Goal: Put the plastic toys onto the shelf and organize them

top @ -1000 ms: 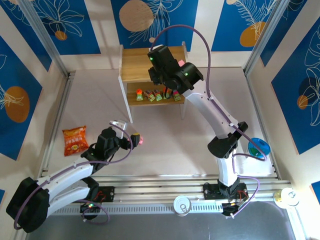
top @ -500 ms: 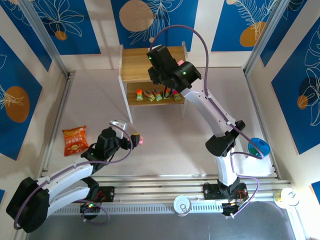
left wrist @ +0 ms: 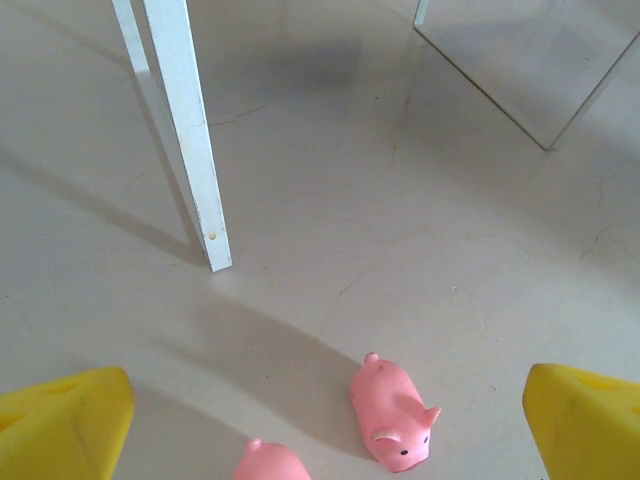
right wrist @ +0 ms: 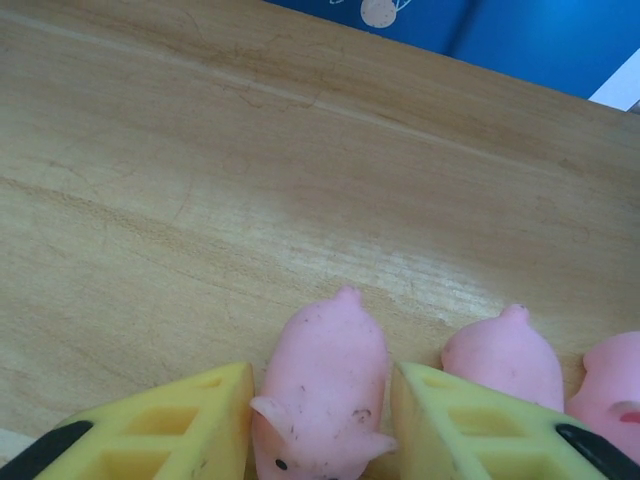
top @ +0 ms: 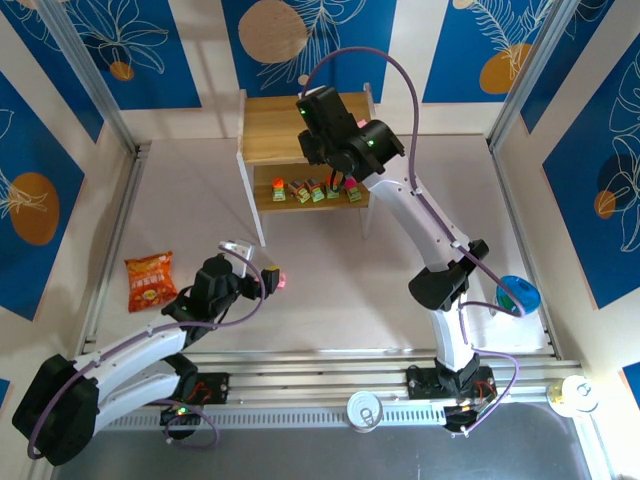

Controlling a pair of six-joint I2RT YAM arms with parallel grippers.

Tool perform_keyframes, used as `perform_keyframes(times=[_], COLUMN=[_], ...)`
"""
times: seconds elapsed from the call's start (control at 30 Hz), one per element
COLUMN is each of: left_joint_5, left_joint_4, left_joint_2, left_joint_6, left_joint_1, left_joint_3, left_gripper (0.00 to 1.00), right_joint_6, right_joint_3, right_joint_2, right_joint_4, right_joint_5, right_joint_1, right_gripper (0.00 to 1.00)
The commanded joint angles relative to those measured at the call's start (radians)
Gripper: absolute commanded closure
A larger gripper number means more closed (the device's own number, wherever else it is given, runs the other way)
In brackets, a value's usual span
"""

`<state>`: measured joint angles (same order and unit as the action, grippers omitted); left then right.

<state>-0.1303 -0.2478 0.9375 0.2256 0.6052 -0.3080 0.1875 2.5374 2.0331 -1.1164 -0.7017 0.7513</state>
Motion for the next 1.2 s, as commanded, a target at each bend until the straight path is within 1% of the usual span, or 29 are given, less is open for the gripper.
perform_keyframes(times=[0.0, 0.17, 0.33, 0.5, 0.67, 0.87, 1.03, 1.17], left_joint_5=[0.012, 0.006, -0.004, -0.026, -0.068, -0.147, -0.215, -0.246], left_joint_4=[-0.027, -0.025, -0.025, -0.024, -0.017, 0.008, 0.031, 0.045], left_joint_2=[-0.003, -0.004, -0.004, -0.004, -0.003, -0.018, -0.048, -0.058], left_joint_6=[-0.017, -0.016, -0.015, -0.012, 0.001, 0.017, 0.027, 0.035], left_joint_1=[0.008, 0.007, 0.007, 0.008, 0.008, 0.008, 0.007, 0.007], left_joint_3=[0.001, 0.001, 0.001, 0.001, 0.000, 0.001, 0.007, 0.007], left_gripper=[0.00, 0.00, 0.00, 0.00, 0.00, 0.00, 0.00, 0.00], right_joint_6=[-0.020, -0.033, -0.038, -0.042, -0.036, 0.003, 0.063, 0.127], right_joint_3=[0.041, 0.051, 0.035, -0.012, -0.102, -0.292, -0.500, -0.658], right_joint_2=[0.002, -0.024, -0.065, -0.113, -0.169, -0.263, -0.361, -0.424], right_joint_4=[-0.005, 0.007, 0.014, 0.028, 0.062, 0.125, 0.208, 0.272], right_joint_5=[0.009, -0.010, -0.025, -0.053, -0.069, -0.074, -0.062, -0.055], right_joint_1=[0.000, 0.005, 0.013, 0.039, 0.068, 0.109, 0.158, 0.195], right_gripper=[0.59, 0.56, 0.56, 0.56, 0.56, 0.56, 0.56, 0.55])
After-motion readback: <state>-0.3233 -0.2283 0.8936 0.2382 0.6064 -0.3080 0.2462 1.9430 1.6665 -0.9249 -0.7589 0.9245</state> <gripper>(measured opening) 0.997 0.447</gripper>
